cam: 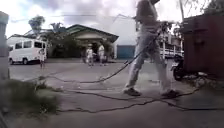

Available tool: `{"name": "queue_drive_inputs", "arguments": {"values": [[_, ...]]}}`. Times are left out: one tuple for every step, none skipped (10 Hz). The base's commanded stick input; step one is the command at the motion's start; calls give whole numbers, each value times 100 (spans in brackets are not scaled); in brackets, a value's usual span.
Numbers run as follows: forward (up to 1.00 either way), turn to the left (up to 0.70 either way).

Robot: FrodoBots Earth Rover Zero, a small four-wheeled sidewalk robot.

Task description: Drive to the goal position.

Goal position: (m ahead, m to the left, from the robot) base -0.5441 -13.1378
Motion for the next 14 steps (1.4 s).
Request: {"name": "queue_drive_inputs", "arguments": {"values": [[-12, 0], [-12, 0], [-12, 0], [-12, 0], [-12, 0], [5, -7], [70, -35], [70, -35], [69, -35], [-12, 0], [-12, 0], [-12, 0], [14, 0], [34, -10]]}}
